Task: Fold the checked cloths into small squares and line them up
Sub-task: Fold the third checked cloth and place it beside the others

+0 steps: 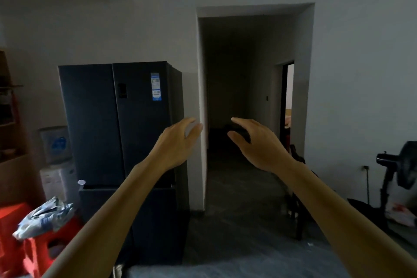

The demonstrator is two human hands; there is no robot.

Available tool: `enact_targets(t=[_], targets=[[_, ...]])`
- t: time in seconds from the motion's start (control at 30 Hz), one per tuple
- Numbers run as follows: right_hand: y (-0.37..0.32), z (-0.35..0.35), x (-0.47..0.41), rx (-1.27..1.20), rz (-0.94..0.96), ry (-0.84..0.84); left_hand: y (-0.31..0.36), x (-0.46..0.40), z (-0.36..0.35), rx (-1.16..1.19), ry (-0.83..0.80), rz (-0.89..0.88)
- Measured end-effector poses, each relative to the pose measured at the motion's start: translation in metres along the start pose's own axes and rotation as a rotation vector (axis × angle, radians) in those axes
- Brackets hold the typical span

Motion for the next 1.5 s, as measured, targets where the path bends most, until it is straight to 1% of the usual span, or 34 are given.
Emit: enact_targets(t=[0.2,0.37,0.5,0.6,0.73,0.87,0.97,1.1,1.23,1.33,1.5], targets=[[0.078,-0.034,-0.044,0.035,-0.006,0.04,-0.04,-0.081,-0.086,0.01,-0.112,0.0],[0.178,-0.049,-0.082,0.039,-0.049,0.075,-0.041,-0.157,-0.173,0.034,-0.129,-0.039],[0.266,-0.051,-0.12,0.064,-0.129,0.047,-0.035,-0.225,-0.235,-0.023,-0.137,-0.068],[0.319,-0.05,-0.146,0.062,-0.157,0.069,-0.032,-0.273,-0.277,-0.037,-0.116,-0.112],[0.386,-0.06,-0.168,0.095,-0.205,0.068,-0.031,-0.326,-0.34,-0.003,-0.129,-0.133],[0.459,-0.067,-0.178,0.131,-0.285,0.105,-0.025,-0.374,-0.409,0.002,-0.15,-0.209],[0.513,-0.071,-0.183,0.196,-0.339,0.101,-0.016,-0.411,-0.463,0.046,-0.169,-0.282],[0.589,-0.069,-0.186,0.312,-0.415,0.149,0.0,-0.459,-0.535,0.135,-0.168,-0.402],[0.657,-0.054,-0.184,0.418,-0.545,0.205,0.02,-0.504,-0.618,0.257,-0.307,-0.506],[0.697,-0.03,-0.167,0.519,-0.655,0.273,0.052,-0.524,-0.68,0.375,-0.423,-0.588],[0.739,0.017,-0.106,0.669,-0.884,0.409,0.131,-0.507,-0.77,0.573,-0.613,-0.714]])
Point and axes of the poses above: each hand's wrist, its own x-axis away from the middle knuckle, its own z-axis out of the back of the hand, y = z × x, the point moved 5 cm from there along -x, towards the middle knuckle, and after that the axes turned 3 degrees about y, right-handed, at the moved point
